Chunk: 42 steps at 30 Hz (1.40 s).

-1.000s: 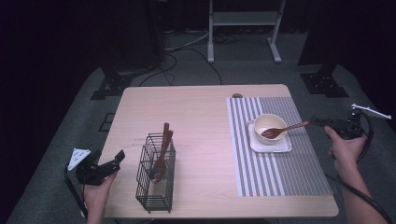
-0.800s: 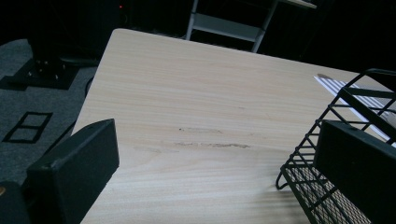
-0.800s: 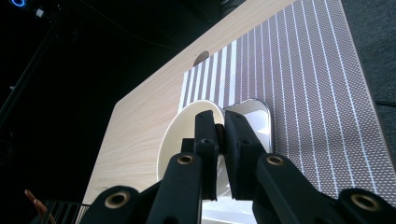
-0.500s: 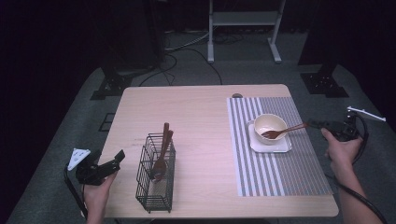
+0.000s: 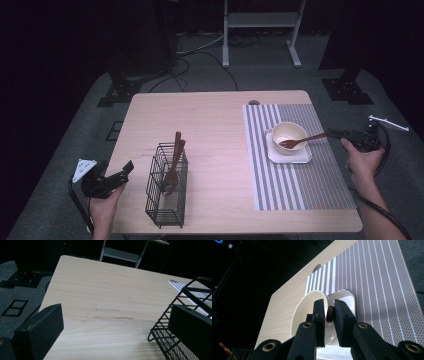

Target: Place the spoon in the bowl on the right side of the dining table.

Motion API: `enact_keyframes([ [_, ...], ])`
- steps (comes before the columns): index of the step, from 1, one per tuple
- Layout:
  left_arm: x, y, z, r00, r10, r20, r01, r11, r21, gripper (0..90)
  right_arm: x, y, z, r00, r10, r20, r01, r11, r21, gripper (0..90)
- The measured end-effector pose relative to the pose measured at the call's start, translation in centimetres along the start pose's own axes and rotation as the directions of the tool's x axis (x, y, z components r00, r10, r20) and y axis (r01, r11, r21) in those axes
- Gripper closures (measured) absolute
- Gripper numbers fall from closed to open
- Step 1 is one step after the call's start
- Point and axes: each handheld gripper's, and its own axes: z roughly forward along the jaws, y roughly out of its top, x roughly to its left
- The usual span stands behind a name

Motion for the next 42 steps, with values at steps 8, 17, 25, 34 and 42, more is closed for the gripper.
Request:
enact_keyframes([
  [8,0.0,0.0,0.1,1.0000,-0.001,0.000,0.001,1.0000,0.001,0.0,-0.2,-0.1,0.0,1.0000,0.005,-0.007,-0.005,1.000,0.006,71.0],
  [17,0.0,0.0,-0.1,1.0000,-0.005,-0.005,0.005,1.0000,-0.001,0.0,-0.2,-0.4,-0.1,0.9999,-0.001,-0.017,0.001,1.000,0.011,68.5],
  [25,0.1,0.0,-0.2,1.0000,-0.005,-0.006,0.005,1.0000,-0.002,0.0,-0.5,-1.1,0.1,0.9994,0.010,-0.033,-0.009,1.000,0.028,66.5],
  [34,0.0,0.0,-0.1,1.0000,-0.002,-0.006,0.002,1.0000,-0.002,0.0,-0.4,-2.1,0.1,0.9979,0.009,-0.063,-0.006,0.999,0.043,66.1],
  [42,0.1,0.0,-0.1,1.0000,-0.002,-0.006,0.002,1.0000,-0.003,0.0,-0.5,-3.3,0.1,0.9955,0.013,-0.094,-0.008,0.998,0.059,65.4],
])
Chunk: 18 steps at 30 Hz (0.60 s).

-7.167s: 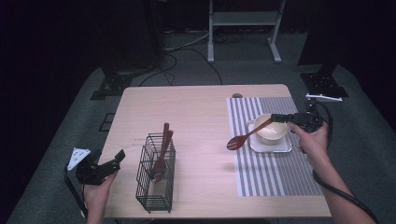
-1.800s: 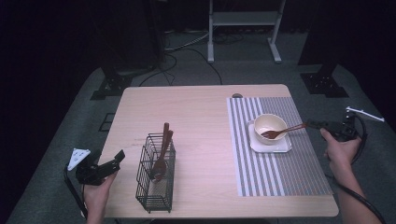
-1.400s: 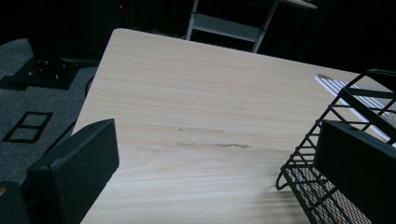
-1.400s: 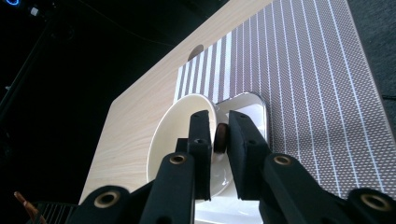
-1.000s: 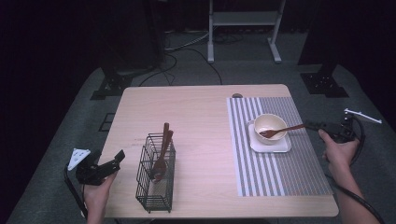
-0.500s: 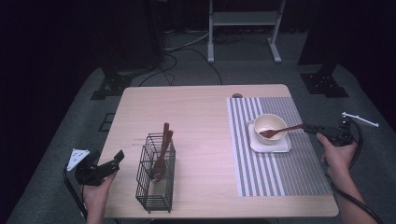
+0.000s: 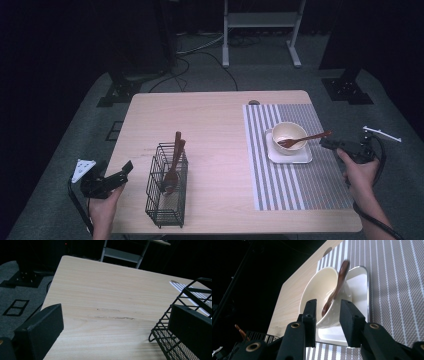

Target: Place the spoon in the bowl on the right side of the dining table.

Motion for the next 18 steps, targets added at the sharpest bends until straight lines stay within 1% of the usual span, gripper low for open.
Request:
enact_keyframes([
  [2,-0.1,0.0,0.1,1.0000,0.002,0.004,-0.002,1.0000,0.003,0.0,0.0,-0.4,0.1,0.9999,0.002,-0.011,-0.002,1.000,0.008,65.4],
  [3,-0.1,-0.1,0.1,1.0000,0.003,0.005,-0.003,1.0000,0.006,0.0,0.0,-0.8,0.2,0.9999,-0.005,-0.012,0.005,1.000,0.016,65.3],
  [5,-0.1,0.0,0.1,1.0000,0.004,0.005,-0.004,1.0000,0.007,0.0,0.1,-1.0,0.2,0.9999,-0.003,-0.015,0.003,1.000,0.015,65.2],
  [6,0.0,0.0,0.0,1.0000,0.002,0.005,-0.002,1.0000,0.003,0.0,0.1,-1.2,0.2,0.9998,-0.010,-0.016,0.011,1.000,0.011,65.1],
  [8,0.0,0.0,0.0,1.0000,-0.001,0.005,0.001,1.0000,0.000,0.0,0.1,-1.5,0.1,0.9996,-0.002,-0.027,0.002,1.000,0.015,65.0],
  [9,0.0,0.0,0.0,1.0000,0.000,0.006,0.000,1.0000,0.001,0.0,0.1,-1.6,0.1,0.9997,-0.005,-0.026,0.006,1.000,0.018,64.5],
  [18,0.0,0.0,0.0,1.0000,0.001,0.007,-0.001,1.0000,0.002,0.0,0.7,-2.0,-0.3,0.9989,-0.019,-0.044,0.020,0.999,0.030,63.4],
])
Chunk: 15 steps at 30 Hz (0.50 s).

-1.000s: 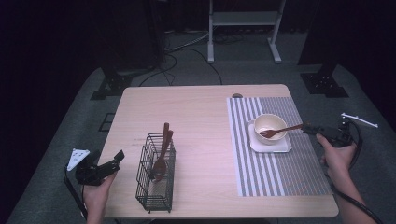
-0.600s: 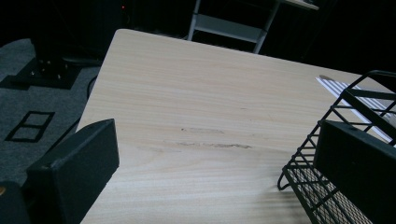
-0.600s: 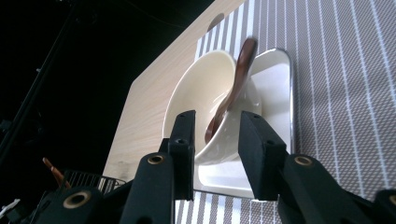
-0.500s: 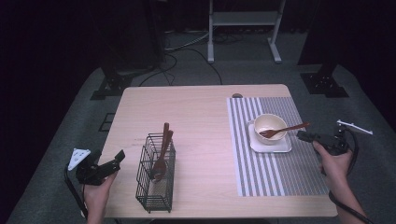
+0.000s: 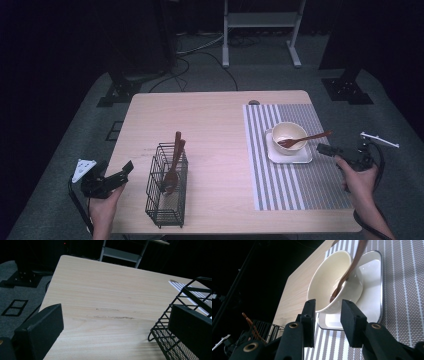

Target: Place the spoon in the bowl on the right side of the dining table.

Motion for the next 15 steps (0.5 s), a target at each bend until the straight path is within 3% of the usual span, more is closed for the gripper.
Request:
enact_keyframes([
  [15,-0.1,0.0,0.0,1.0000,0.000,0.000,0.000,1.0000,-0.002,0.0,0.1,-1.9,0.6,0.9997,-0.017,-0.019,0.017,0.999,0.029,60.1],
])
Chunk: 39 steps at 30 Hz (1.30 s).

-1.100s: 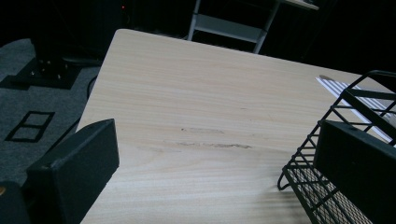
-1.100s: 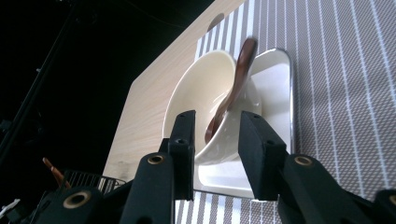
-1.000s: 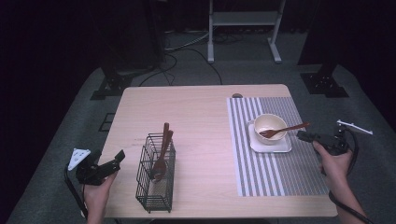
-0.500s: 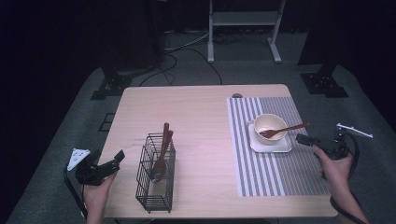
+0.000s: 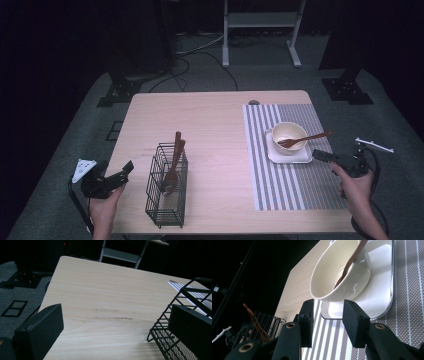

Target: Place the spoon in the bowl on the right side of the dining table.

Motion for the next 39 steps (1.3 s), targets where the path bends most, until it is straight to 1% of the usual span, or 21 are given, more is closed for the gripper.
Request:
enact_keyframes([
  [8,0.0,0.0,0.0,1.0000,-0.001,0.001,0.001,1.0000,0.000,0.0,0.3,-0.7,0.2,0.9999,-0.012,-0.005,0.012,1.000,0.013,57.9],
  [16,0.0,0.0,0.0,1.0000,0.000,0.001,0.000,1.0000,0.001,0.0,0.8,-1.5,0.6,0.9992,-0.038,-0.009,0.038,0.998,0.042,57.2],
  [25,0.0,0.0,0.0,1.0000,-0.001,0.001,0.001,1.0000,-0.001,0.0,0.9,-2.2,1.0,0.9990,-0.039,-0.019,0.040,0.997,0.059,55.9],
  [39,0.0,0.0,0.1,1.0000,0.002,0.001,-0.002,1.0000,-0.002,0.0,1.3,-3.6,1.5,0.9978,-0.056,-0.034,0.059,0.995,0.079,53.3],
])
